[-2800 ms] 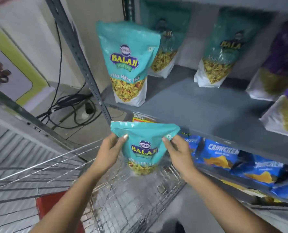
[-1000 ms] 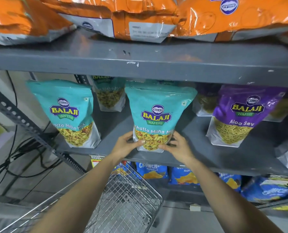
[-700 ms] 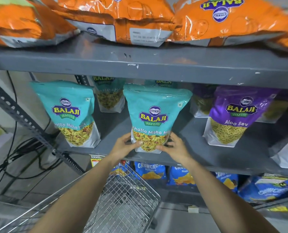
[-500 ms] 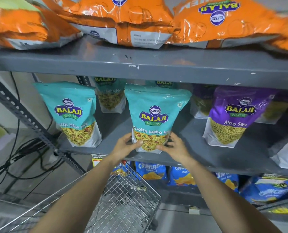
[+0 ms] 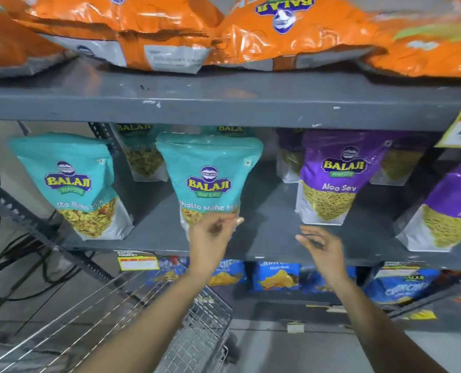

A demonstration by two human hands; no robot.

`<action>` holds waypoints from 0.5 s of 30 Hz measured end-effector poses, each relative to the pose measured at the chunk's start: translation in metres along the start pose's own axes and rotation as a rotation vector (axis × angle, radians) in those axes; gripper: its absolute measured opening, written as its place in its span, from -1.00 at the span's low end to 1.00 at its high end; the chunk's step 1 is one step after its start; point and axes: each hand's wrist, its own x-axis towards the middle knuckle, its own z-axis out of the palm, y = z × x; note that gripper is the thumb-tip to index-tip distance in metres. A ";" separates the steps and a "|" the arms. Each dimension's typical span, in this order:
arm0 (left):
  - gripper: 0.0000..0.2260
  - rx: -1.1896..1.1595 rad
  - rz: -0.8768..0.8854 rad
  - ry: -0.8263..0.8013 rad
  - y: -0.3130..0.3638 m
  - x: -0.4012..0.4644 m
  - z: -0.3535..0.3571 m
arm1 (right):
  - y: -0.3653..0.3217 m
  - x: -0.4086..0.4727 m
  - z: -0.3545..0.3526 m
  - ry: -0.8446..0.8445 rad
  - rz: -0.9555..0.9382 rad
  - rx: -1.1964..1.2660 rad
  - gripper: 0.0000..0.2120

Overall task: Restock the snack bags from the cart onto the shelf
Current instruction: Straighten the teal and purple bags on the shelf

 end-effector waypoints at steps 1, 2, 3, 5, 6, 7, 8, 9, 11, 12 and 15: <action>-0.96 0.008 0.009 -0.028 0.002 0.000 0.017 | 0.004 0.003 -0.012 0.052 0.010 -0.018 -0.83; -0.95 0.019 0.023 -0.058 0.000 0.000 0.035 | 0.007 0.008 -0.025 0.098 0.018 -0.035 -0.84; -0.93 0.036 0.028 -0.088 -0.001 0.001 0.052 | 0.010 0.015 -0.037 0.122 0.025 -0.062 -0.84; -0.89 0.059 0.004 -0.144 -0.006 0.006 0.087 | 0.016 0.032 -0.058 0.139 0.037 -0.157 -0.79; -0.83 0.068 -0.025 -0.181 -0.009 0.011 0.104 | 0.017 0.041 -0.067 0.157 0.035 -0.192 -0.75; -0.74 0.091 -0.069 -0.234 -0.013 0.018 0.120 | 0.020 0.053 -0.076 0.160 0.046 -0.181 -0.69; -0.62 0.125 -0.111 -0.304 -0.016 0.025 0.135 | 0.020 0.063 -0.084 0.139 0.054 -0.137 -0.58; -0.48 0.167 -0.159 -0.382 -0.020 0.032 0.148 | 0.019 0.072 -0.089 0.090 0.060 -0.099 -0.44; -0.28 0.200 -0.232 -0.485 -0.026 0.045 0.167 | 0.015 0.086 -0.095 -0.052 0.075 -0.065 -0.20; -0.25 0.194 -0.242 -0.504 -0.029 0.052 0.175 | 0.014 0.092 -0.098 -0.119 0.077 -0.080 -0.15; -0.43 0.215 -0.234 -0.553 -0.032 0.062 0.191 | 0.014 0.103 -0.102 -0.238 0.054 -0.166 -0.27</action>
